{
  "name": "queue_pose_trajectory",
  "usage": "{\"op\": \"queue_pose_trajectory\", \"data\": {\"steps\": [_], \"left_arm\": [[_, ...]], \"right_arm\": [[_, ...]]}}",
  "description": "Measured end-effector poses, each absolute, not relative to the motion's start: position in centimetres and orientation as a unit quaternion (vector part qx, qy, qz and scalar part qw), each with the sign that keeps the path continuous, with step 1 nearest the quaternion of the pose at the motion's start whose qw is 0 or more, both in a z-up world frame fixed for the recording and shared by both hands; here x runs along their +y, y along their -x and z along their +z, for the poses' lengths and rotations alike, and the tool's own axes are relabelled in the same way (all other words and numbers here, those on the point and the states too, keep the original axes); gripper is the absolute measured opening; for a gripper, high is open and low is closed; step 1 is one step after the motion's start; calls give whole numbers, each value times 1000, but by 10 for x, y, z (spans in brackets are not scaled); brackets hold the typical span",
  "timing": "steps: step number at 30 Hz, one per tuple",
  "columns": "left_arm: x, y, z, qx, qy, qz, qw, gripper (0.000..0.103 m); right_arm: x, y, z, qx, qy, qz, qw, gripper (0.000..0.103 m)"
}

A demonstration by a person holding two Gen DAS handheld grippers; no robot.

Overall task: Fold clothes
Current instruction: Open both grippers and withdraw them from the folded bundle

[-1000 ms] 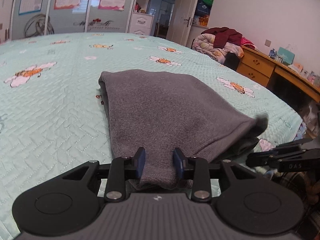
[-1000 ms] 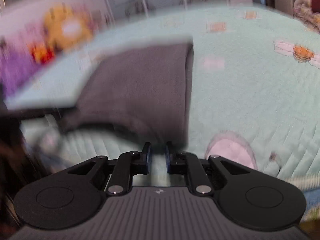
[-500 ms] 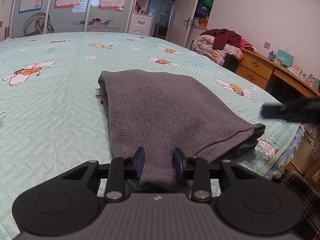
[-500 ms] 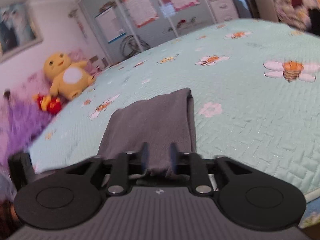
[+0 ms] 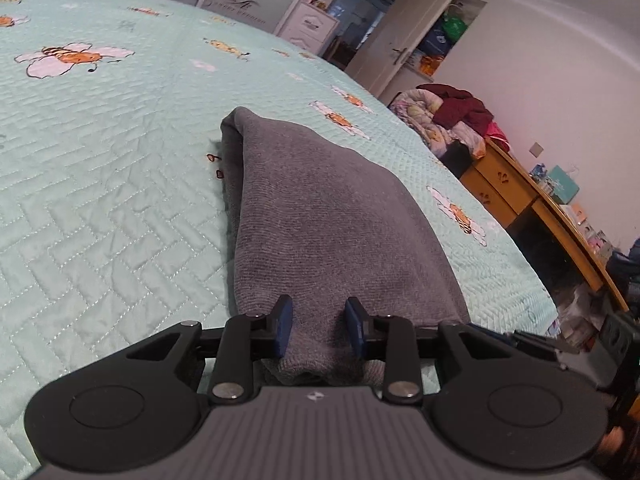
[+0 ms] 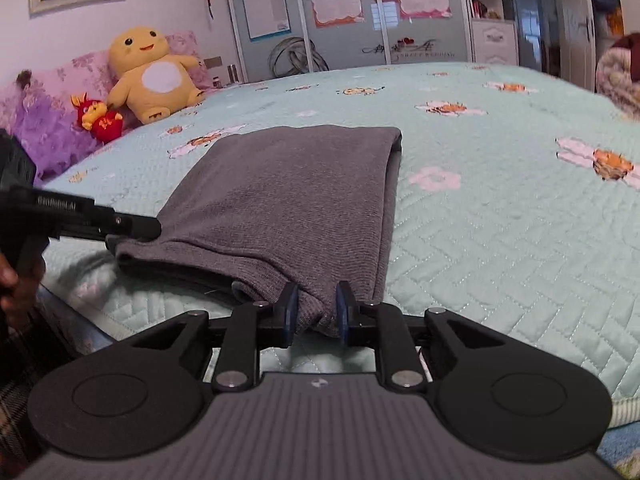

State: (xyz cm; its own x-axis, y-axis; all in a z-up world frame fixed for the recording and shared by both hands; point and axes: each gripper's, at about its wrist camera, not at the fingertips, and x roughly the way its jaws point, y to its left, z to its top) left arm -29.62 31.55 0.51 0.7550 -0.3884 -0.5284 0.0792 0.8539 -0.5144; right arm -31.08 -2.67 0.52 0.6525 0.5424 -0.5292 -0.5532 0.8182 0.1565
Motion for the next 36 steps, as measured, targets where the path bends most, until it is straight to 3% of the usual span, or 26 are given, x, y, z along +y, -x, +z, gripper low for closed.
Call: {"op": "queue_pose_trajectory", "data": {"steps": [8, 13, 14, 16, 18, 29, 32, 36], "left_arm": [[324, 313, 31, 301, 288, -113, 902, 33], [316, 321, 48, 293, 285, -124, 904, 38], [313, 321, 51, 294, 281, -125, 905, 40], [309, 320, 55, 300, 268, -121, 907, 44], [307, 320, 57, 299, 260, -123, 910, 45], [294, 320, 58, 314, 227, -122, 914, 47], [288, 316, 64, 340, 222, -101, 908, 56], [281, 304, 79, 390, 222, -51, 892, 66]], "right_arm": [[-21, 312, 6, 279, 36, 296, 913, 20], [-17, 316, 10, 269, 51, 292, 916, 24], [-16, 318, 12, 265, 53, 293, 917, 26], [-16, 321, 15, 262, 52, 299, 916, 42], [-16, 324, 18, 259, 48, 306, 915, 48], [-45, 328, 49, 256, -62, 331, 906, 48], [-41, 319, 64, 283, -94, 333, 895, 49], [-15, 300, 86, 374, -82, 306, 872, 65]]}}
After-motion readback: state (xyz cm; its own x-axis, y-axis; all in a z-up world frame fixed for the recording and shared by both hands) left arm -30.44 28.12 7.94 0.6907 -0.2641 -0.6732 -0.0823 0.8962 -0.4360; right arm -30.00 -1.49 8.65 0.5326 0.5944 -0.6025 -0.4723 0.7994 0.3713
